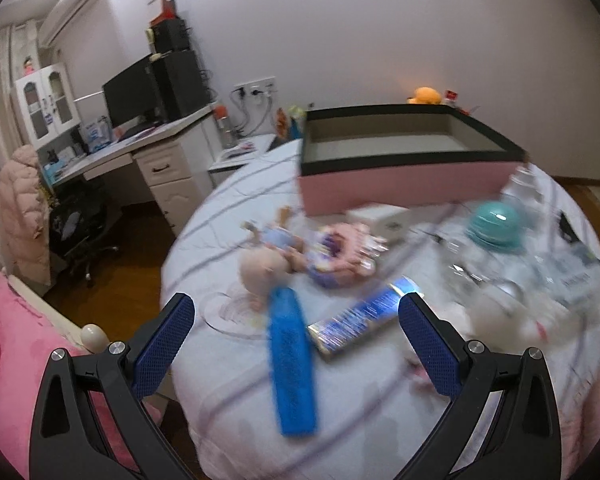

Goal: Organize rigid objects
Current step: 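Reach the left tool to the doll while the right tool reaches the black hair clip, then grasp the doll with the left tool while the right tool grasps the black hair clip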

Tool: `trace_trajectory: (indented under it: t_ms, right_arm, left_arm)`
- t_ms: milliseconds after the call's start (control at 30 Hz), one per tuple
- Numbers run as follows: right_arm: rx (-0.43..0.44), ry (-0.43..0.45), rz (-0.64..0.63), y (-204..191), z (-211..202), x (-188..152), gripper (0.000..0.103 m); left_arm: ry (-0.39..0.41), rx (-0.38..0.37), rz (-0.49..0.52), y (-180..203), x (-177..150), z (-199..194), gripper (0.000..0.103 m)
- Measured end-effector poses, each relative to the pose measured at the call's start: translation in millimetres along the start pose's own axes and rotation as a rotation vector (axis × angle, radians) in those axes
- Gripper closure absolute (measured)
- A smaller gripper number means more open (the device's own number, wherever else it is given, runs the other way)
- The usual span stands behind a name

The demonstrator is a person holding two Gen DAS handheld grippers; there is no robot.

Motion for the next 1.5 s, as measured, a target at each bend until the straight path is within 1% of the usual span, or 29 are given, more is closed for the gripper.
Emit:
trace_trajectory:
  t_ms: [100, 167, 367, 400, 467, 533, 600, 633, 667, 700, 733, 767, 800, 833, 867, 900, 967, 1067, 1233, 1367, 1500]
  right_arm:
    - [0.005, -0.013, 0.021, 7.2, 9.8, 12.2, 0.000]
    - [-0.012, -0.026, 0.022, 10.2, 18.9, 21.8, 0.000]
    - [-0.060, -0.082, -0.017, 9.0, 49.0, 49.3, 0.000]
    - [-0.072, -0.099, -0.021, 8.6, 55.7, 53.6, 0.001]
    - [-0.080, -0.127, -0.039, 5.7, 66.1, 59.7, 0.008]
    - [-0.073, -0.154, -0.061, 3.5, 76.2, 64.1, 0.009]
    - [-0.029, -0.188, -0.076, 1.7, 86.2, 68.4, 0.016]
    - [0.021, -0.206, -0.074, 2.2, 90.8, 71.0, 0.027]
    - [0.059, -0.224, -0.071, 2.8, 94.6, 73.3, 0.043]
    - [0.073, -0.252, -0.072, 1.8, 99.9, 74.2, 0.044]
    - [0.069, -0.249, -0.081, -0.1, 102.1, 74.8, 0.045]
    - [0.060, -0.250, -0.099, -2.9, 101.7, 75.0, 0.050]
    - [0.068, -0.257, -0.111, -4.6, 101.3, 75.6, 0.053]
    - [0.078, -0.262, -0.116, -5.2, 100.5, 76.0, 0.063]
    - [0.071, -0.262, -0.126, -7.0, 99.9, 75.7, 0.080]
    - [0.056, -0.258, -0.140, -9.5, 98.4, 74.2, 0.086]
    - [0.035, -0.254, -0.151, -12.4, 95.4, 72.0, 0.087]
    - [0.060, -0.255, -0.125, -7.1, 93.5, 71.1, 0.087]
    - [0.081, -0.257, -0.117, -3.4, 91.4, 71.2, 0.087]
    - [0.099, -0.241, -0.106, -1.9, 85.4, 73.0, 0.087]
    - [0.093, -0.206, -0.098, 1.3, 72.6, 73.5, 0.087]
  left_arm:
    - [-0.029, 0.028, -0.035, -14.9, 14.1, 15.4, 0.000]
    - [-0.054, 0.033, -0.048, -23.2, 23.2, 27.9, 0.000]
    - [-0.143, 0.064, -0.046, -36.2, 43.8, 66.6, 0.000]
    - [-0.158, 0.067, -0.045, -37.5, 45.2, 72.7, 0.000]
    - [-0.186, 0.068, -0.030, -39.0, 48.8, 85.1, 0.000]
    - [-0.202, 0.059, -0.015, -39.2, 50.2, 92.6, 0.000]
    - [-0.213, 0.025, 0.003, -39.3, 51.8, 99.4, 0.000]
    - [-0.215, 0.007, 0.009, -39.2, 52.3, 102.5, 0.000]
    - [-0.216, -0.007, 0.010, -39.4, 52.6, 104.0, 0.002]
    - [-0.212, -0.032, 0.013, -38.8, 51.7, 104.8, 0.011]
    - [-0.212, -0.077, 0.017, -37.3, 52.1, 104.6, 0.026]
    - [-0.216, -0.132, 0.018, -37.6, 53.0, 104.1, 0.032]
    - [-0.218, -0.145, 0.022, -35.3, 53.3, 102.9, 0.039]
    - [-0.214, -0.150, 0.035, -32.0, 53.9, 102.1, 0.046]
    - [-0.206, -0.138, 0.047, -28.8, 54.0, 100.8, 0.046]
    - [-0.202, -0.125, 0.053, -25.5, 53.9, 100.4, 0.046]
    - [-0.192, -0.120, 0.043, -23.7, 52.7, 98.7, 0.046]
    - [-0.185, -0.125, 0.029, -24.3, 49.9, 95.4, 0.046]
    - [-0.173, -0.095, 0.038, -21.9, 49.2, 92.2, 0.046]
    - [-0.154, -0.053, 0.028, -23.4, 48.9, 86.4, 0.046]
    - [-0.124, -0.061, 0.002, -31.9, 52.5, 75.0, 0.046]
Point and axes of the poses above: each gripper's, at about its wrist camera, not at the fingertips, and z roughly the way its jaws point, y to its right, x to its top, the point moved 1 cm from there along z, roughly the way its jaws point, and after that the axes turned 15 degrees about -y, right-handed, at the moved point
